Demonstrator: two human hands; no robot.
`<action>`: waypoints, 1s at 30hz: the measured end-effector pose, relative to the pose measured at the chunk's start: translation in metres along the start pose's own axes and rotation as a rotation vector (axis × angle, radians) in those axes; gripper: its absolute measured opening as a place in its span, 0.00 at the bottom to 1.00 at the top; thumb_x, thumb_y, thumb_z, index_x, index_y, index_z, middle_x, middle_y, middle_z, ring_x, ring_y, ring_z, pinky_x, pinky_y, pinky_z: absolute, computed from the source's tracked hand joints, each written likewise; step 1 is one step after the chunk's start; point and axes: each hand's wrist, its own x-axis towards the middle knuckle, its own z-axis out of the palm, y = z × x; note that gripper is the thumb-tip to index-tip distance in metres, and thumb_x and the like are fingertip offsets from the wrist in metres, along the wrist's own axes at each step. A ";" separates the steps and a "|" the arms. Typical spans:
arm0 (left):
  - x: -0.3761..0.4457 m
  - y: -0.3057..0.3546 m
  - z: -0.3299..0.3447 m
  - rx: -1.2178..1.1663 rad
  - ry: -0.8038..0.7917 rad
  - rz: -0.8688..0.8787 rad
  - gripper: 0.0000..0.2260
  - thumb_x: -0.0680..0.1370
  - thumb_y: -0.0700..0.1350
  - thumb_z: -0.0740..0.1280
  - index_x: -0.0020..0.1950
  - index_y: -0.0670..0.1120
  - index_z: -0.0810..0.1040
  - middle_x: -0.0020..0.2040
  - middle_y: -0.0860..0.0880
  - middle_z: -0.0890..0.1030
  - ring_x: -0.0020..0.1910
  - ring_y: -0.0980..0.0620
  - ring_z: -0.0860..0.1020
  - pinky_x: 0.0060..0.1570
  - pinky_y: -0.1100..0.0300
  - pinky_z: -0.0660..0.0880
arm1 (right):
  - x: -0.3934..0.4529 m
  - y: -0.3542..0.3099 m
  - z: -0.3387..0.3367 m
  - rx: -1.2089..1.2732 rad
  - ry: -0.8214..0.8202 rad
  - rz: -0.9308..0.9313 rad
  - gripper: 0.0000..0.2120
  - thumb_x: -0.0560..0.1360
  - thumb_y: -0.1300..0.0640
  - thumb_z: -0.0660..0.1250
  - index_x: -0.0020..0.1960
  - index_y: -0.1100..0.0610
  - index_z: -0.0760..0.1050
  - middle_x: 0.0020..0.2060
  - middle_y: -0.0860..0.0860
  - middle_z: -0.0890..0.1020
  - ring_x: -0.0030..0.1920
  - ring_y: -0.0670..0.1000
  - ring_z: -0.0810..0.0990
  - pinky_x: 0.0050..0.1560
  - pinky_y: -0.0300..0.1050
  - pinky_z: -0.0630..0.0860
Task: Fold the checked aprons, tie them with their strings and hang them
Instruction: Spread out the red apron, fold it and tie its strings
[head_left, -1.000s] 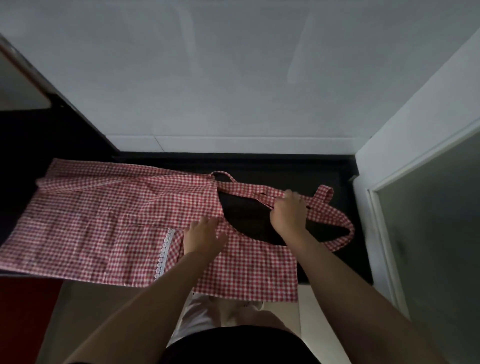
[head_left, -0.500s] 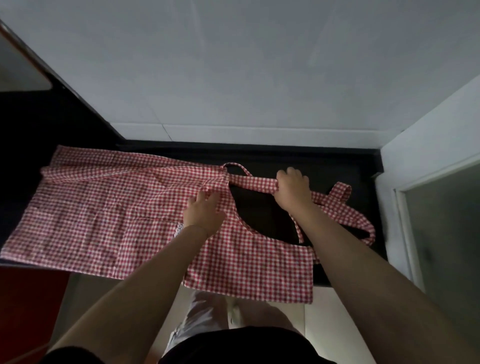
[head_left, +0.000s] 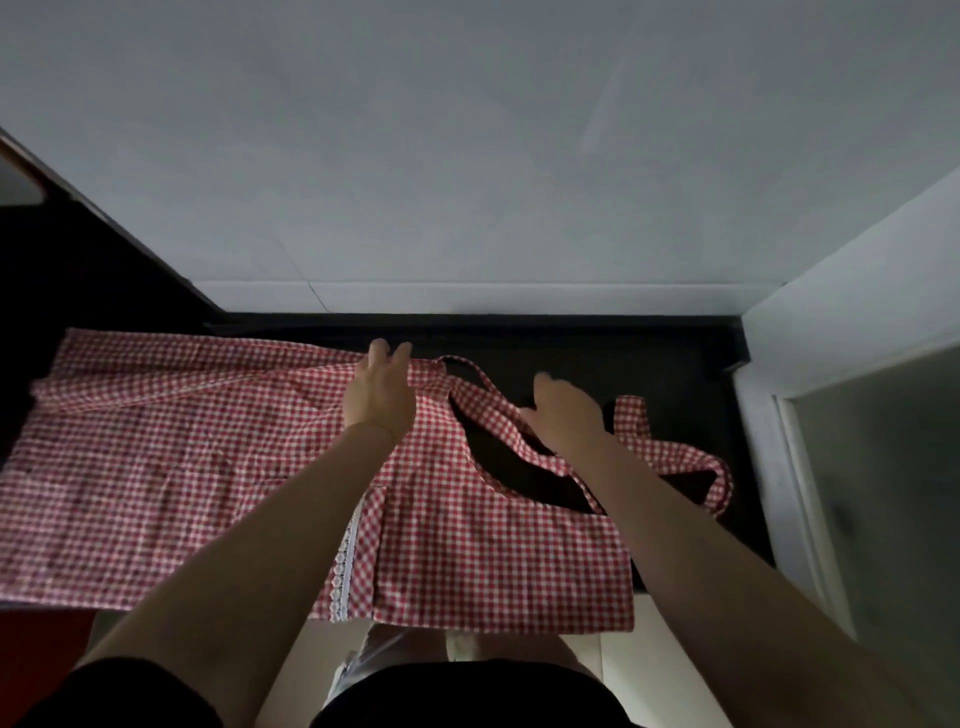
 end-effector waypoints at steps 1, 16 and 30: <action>0.006 -0.003 -0.001 0.002 -0.044 0.021 0.24 0.79 0.38 0.63 0.74 0.48 0.66 0.70 0.45 0.65 0.62 0.44 0.73 0.47 0.53 0.75 | 0.002 -0.002 0.002 0.042 0.046 0.023 0.16 0.82 0.48 0.61 0.63 0.58 0.70 0.53 0.55 0.78 0.50 0.54 0.79 0.44 0.48 0.76; -0.031 -0.049 0.020 0.110 0.153 0.516 0.08 0.68 0.36 0.74 0.41 0.46 0.78 0.40 0.48 0.76 0.31 0.51 0.73 0.24 0.59 0.71 | 0.032 -0.042 0.008 0.249 0.056 0.139 0.15 0.79 0.47 0.64 0.56 0.59 0.72 0.48 0.54 0.78 0.46 0.55 0.79 0.42 0.50 0.76; -0.056 -0.064 0.032 0.145 -0.083 0.404 0.24 0.74 0.52 0.69 0.70 0.53 0.72 0.60 0.44 0.77 0.52 0.47 0.77 0.36 0.54 0.79 | 0.028 -0.056 -0.021 0.207 0.566 0.229 0.20 0.80 0.65 0.59 0.71 0.63 0.61 0.51 0.58 0.79 0.47 0.57 0.79 0.42 0.50 0.77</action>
